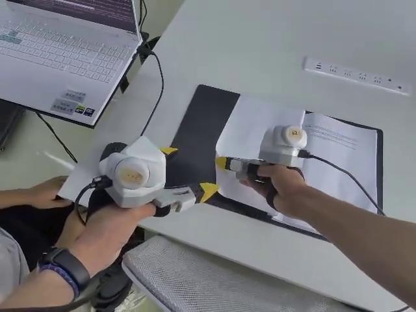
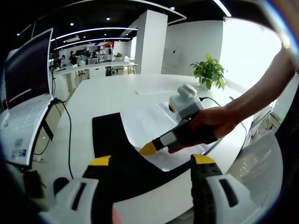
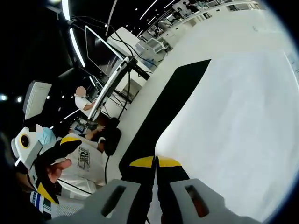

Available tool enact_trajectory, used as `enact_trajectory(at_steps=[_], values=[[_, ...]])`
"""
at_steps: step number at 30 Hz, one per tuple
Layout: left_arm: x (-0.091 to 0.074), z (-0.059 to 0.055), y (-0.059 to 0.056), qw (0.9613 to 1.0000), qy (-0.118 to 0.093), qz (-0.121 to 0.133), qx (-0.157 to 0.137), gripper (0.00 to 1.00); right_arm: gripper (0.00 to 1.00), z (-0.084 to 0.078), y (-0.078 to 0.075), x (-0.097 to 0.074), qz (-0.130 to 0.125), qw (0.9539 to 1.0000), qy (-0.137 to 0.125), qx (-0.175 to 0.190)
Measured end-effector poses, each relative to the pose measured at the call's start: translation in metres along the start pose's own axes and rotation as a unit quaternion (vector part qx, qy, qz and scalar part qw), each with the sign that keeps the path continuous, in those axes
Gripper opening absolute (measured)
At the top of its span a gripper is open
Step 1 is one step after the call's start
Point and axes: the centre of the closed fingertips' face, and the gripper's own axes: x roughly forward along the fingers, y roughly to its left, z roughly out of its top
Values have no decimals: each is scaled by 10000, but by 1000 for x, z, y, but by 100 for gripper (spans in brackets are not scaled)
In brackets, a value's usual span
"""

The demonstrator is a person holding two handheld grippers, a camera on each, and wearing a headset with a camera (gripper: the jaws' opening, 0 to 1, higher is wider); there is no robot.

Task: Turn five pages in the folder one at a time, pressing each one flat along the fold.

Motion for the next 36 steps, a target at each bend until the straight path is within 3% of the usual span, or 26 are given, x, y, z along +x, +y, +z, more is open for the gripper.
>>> enact_trajectory(at_steps=[3, 4, 5, 13, 19, 24, 30, 36], values=[[0, -2, -3, 10000, 66, -27, 59, 65, 0, -9, -16, 5, -200, 9995, 231, 70], [0, -3, -3, 9999, 86, -19, 79, 66, 0, -1, -10, 7, 109, 9999, 39, -103], [2, -5, -2, 9999, 95, -29, 81, 65, 0, -2, -15, 7, -90, 9998, 36, 177], [5, -11, 4, 9999, 106, -26, 81, 66, 0, -2, -19, 6, -76, 9995, 14, 310], [5, -7, 3, 9999, 76, -30, 116, 65, 9, -4, -8, 4, 92, 9999, 77, 75], [11, -7, 4, 9999, 77, -57, 122, 65, 14, 1, -1, -4, 219, 9998, -43, 17], [20, -5, 0, 9998, 89, -129, 141, 61, 20, 8, 17, -25, 353, 9991, -206, -82], [34, -2, -9, 9994, 158, -256, 160, 51, 22, 30, 23, -50, 381, 9978, -472, -251]])
